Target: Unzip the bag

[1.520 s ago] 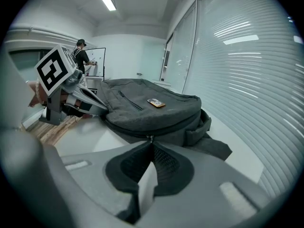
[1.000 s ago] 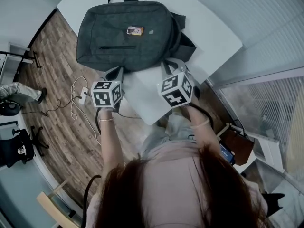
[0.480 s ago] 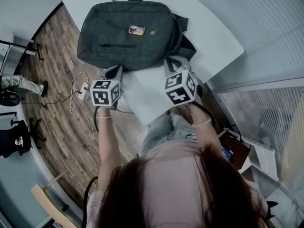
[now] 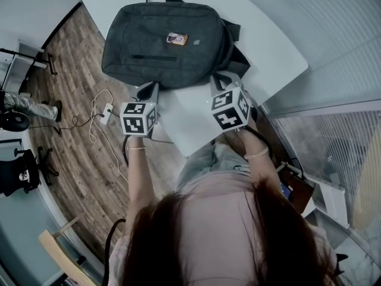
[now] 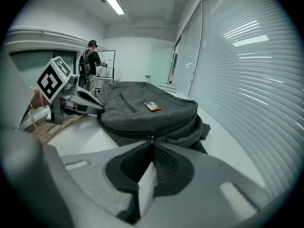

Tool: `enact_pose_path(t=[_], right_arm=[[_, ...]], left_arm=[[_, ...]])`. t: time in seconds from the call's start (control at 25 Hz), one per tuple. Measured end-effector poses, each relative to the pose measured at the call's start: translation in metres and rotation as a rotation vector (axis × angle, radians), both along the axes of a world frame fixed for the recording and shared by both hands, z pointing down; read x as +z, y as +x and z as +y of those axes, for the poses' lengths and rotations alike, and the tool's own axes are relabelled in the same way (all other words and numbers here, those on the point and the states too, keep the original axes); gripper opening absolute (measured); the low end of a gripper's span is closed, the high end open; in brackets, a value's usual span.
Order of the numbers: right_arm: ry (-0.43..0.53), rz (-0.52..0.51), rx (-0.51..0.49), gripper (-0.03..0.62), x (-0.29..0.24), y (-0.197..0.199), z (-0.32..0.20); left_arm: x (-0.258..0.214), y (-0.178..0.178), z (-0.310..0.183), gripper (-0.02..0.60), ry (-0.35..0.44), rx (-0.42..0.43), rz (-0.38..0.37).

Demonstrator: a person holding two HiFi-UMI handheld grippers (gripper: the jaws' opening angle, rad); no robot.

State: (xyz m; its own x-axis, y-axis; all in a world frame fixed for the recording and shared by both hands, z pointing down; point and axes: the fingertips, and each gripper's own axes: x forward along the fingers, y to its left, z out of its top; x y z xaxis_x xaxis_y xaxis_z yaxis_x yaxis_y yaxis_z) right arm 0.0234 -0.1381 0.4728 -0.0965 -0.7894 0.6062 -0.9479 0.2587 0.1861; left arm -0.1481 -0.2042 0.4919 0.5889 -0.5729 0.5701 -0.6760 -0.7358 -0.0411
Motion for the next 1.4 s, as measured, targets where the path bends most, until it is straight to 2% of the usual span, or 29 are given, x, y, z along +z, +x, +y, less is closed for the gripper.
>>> enact_pose_path(t=[0.08, 0.24, 0.52, 0.72, 1.08, 1.4], right_arm=[[-0.003, -0.004, -0.003, 0.011, 0.002, -0.001, -0.001], [-0.004, -0.022, -0.005, 0.011, 0.002, 0.000, -0.003], [-0.005, -0.036, -0.004, 0.011, 0.000, -0.001, -0.001], [0.001, -0.039, -0.003, 0.011, -0.004, -0.002, -0.001], [0.006, -0.038, -0.010, 0.011, -0.013, -0.003, 0.003], [0.010, -0.032, -0.025, 0.011, -0.022, -0.007, 0.005]], left_arm=[[-0.003, 0.001, 0.001, 0.012, 0.010, 0.009, -0.008], [-0.019, 0.019, 0.009, 0.056, 0.007, 0.048, 0.047], [-0.047, 0.068, 0.034, 0.104, 0.029, 0.191, 0.085], [-0.050, 0.098, 0.049, 0.126, 0.013, 0.296, 0.076], [-0.052, 0.124, 0.055, 0.164, 0.038, 0.378, 0.033], [-0.049, 0.141, 0.051, 0.153, 0.098, 0.446, -0.039]])
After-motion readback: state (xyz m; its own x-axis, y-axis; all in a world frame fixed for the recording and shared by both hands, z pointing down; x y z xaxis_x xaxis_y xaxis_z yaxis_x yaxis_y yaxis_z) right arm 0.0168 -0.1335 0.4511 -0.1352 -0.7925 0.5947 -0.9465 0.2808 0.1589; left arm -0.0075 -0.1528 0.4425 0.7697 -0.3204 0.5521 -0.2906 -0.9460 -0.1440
